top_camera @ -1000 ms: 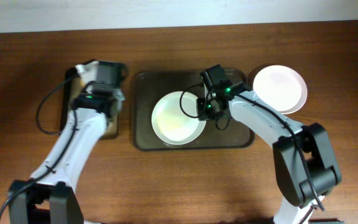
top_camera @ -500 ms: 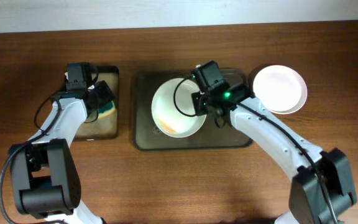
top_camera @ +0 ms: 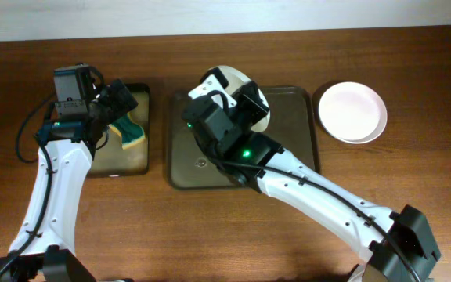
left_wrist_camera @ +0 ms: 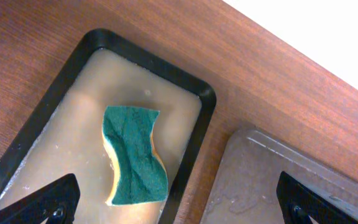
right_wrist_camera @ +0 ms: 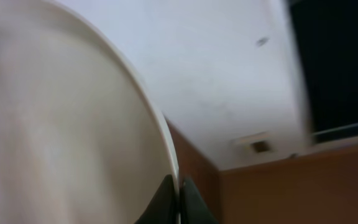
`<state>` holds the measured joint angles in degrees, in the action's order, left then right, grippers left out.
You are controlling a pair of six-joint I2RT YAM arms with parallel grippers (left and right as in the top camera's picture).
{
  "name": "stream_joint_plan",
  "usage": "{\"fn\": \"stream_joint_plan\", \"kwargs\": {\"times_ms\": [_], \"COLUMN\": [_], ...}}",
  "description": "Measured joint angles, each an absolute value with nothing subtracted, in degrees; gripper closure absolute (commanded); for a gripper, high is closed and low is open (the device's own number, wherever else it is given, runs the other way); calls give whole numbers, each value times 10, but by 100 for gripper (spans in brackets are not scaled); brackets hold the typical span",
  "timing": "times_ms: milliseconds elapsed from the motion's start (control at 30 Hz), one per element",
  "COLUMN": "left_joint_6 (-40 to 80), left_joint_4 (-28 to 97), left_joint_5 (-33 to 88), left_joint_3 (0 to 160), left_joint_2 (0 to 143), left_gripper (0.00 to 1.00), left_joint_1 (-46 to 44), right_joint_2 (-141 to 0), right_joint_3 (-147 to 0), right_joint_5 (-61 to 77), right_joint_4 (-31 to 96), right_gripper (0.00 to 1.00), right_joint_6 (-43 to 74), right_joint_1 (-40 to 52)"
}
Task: Clean dirty plates on tray and stack at the side
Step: 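Lift the cream plate with the right gripper and stack it on the pile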
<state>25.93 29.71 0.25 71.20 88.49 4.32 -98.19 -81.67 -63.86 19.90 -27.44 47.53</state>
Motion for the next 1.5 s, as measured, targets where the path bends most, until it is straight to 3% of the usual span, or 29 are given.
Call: {"fn": "stream_joint_plan", "kwargs": {"times_ms": [167, 267, 467, 600, 733, 833, 900, 1033, 1233, 1433, 1500], "left_joint_6": [259, 260, 260, 259, 259, 259, 259, 260, 260, 260, 259], "left_joint_4": [297, 297, 298, 298, 297, 298, 297, 298, 297, 298, 298], "left_joint_5": [3, 3, 3, 3, 3, 3, 3, 3, 3, 3, 3], "left_joint_3": [712, 712, 712, 712, 712, 712, 712, 712, 712, 712, 712], "left_joint_2": [885, 885, 885, 885, 885, 885, 885, 885, 885, 885, 885], "left_gripper": [1, 1, 1, 1, 0, 1, 1, 1, 1, 0, 1], "left_joint_1": [43, 43, 43, 43, 43, 43, 43, 43, 43, 43, 43], "right_joint_2": [-982, -982, -982, -989, -990, -992, -990, -987, -976, -979, -991], "right_joint_3": [-816, -816, -810, -805, -804, -804, -805, -806, -809, -807, -806], "right_joint_5": [-714, -734, -693, -723, -662, -671, -627, -500, -204, -26, -5], "right_joint_4": [91, 85, 184, 145, 255, 233, 298, 396, 439, 435, 424], "right_gripper": [96, 96, 96, 96, 96, 96, 96, 96, 96, 96, 96], "right_joint_6": [-429, -448, -394, -378, -377, -314, -268, -89, 136, 209, 216], "right_joint_1": [489, 489, 482, 481, 481, 473, 453, 349, 47, -174, -199]}}
